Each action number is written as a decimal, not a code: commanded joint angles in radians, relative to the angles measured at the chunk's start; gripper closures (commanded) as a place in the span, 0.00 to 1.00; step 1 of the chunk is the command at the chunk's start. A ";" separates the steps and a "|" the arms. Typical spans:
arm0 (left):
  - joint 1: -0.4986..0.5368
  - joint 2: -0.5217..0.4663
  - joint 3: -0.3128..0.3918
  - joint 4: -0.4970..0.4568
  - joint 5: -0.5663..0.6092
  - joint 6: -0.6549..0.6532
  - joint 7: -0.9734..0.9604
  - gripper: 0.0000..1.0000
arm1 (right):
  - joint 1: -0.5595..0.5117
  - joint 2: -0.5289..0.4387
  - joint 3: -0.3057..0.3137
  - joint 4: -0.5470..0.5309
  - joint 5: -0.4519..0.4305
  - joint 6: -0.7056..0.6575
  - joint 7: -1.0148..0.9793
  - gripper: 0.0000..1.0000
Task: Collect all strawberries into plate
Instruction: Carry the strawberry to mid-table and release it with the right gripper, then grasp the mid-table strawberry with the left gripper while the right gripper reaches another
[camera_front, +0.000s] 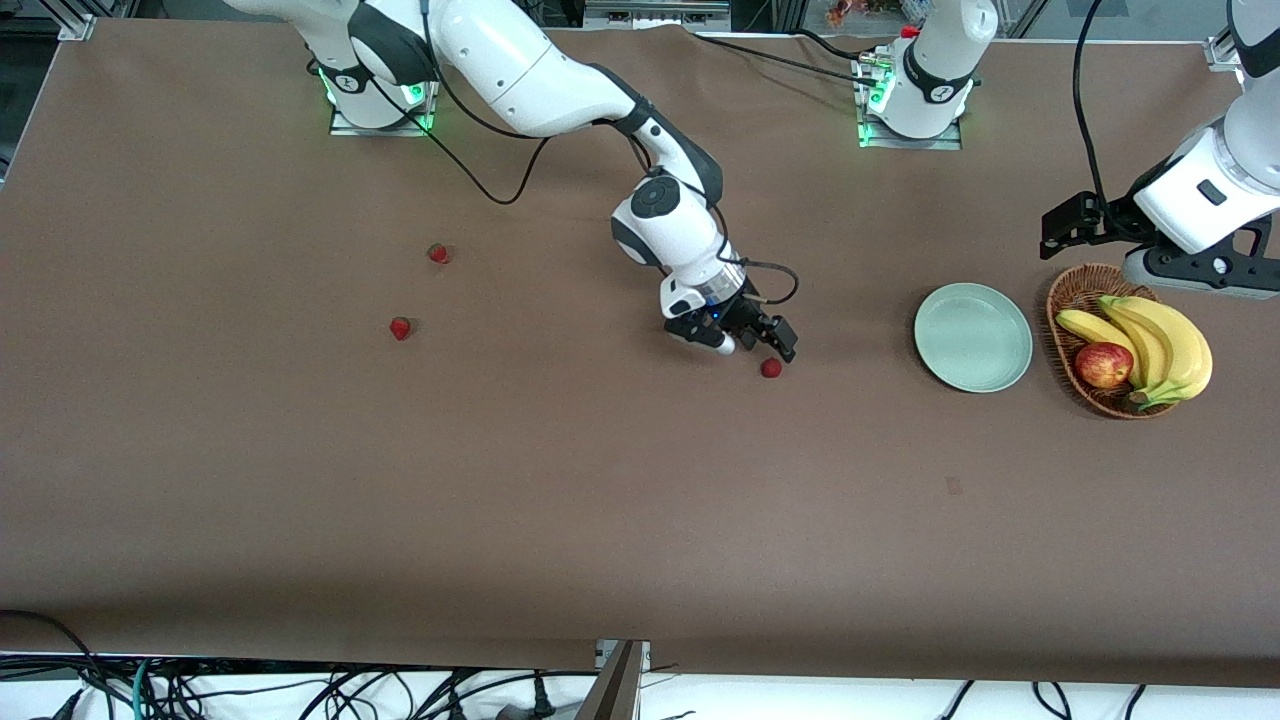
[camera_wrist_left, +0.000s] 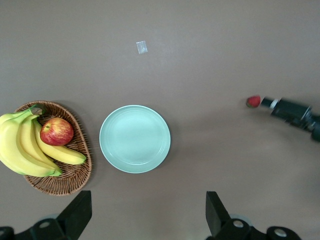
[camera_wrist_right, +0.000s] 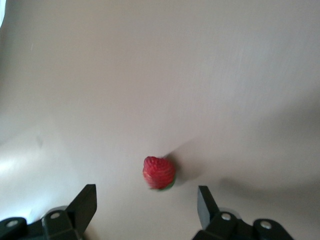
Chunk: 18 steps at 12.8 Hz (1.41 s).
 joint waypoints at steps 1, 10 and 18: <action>-0.006 -0.011 0.000 -0.070 -0.022 0.054 0.010 0.00 | -0.107 -0.111 0.016 -0.014 -0.002 -0.297 -0.176 0.09; -0.011 0.068 -0.229 -0.397 -0.018 0.570 -0.312 0.00 | -0.367 -0.519 -0.178 -0.513 -0.004 -0.738 -1.050 0.09; -0.025 0.467 -0.300 -0.299 0.334 0.906 -0.714 0.00 | -0.367 -0.747 -0.273 -1.173 0.001 -0.327 -1.214 0.14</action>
